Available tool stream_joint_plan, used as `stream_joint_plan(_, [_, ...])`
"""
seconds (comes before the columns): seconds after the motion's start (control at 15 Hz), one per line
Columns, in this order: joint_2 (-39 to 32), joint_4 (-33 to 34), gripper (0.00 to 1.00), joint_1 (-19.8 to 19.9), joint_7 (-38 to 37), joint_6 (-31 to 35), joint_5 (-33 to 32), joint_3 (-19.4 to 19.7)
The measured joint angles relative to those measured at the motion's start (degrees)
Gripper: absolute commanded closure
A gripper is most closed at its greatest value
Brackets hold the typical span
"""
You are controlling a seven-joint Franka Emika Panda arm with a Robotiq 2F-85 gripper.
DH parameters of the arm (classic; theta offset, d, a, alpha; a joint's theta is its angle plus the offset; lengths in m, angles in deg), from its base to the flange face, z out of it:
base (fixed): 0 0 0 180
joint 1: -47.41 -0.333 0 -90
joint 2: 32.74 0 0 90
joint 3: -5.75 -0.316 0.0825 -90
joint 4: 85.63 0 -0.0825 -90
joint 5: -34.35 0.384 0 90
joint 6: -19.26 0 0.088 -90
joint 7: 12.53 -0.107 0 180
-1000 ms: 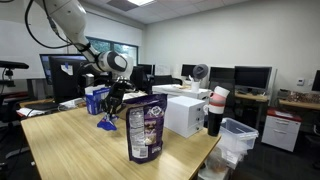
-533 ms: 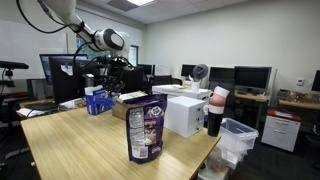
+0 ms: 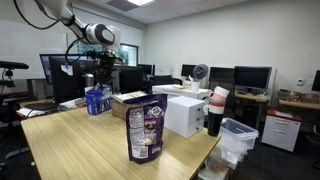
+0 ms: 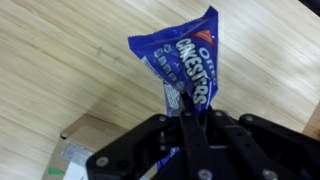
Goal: Pick up the blue oreo cakesters from the table and place them in the blue box one by one
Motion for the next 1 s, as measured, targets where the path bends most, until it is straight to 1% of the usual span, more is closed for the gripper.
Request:
stream_joint_plan(0.47, [-0.3, 3.0, 0.96, -2.6, -3.8, 0.1, 3.0, -1.7])
stream_joint_plan(1.0, [-2.8, 7.3, 0.96, -7.0, -12.3, 1.0, 3.0, -3.6])
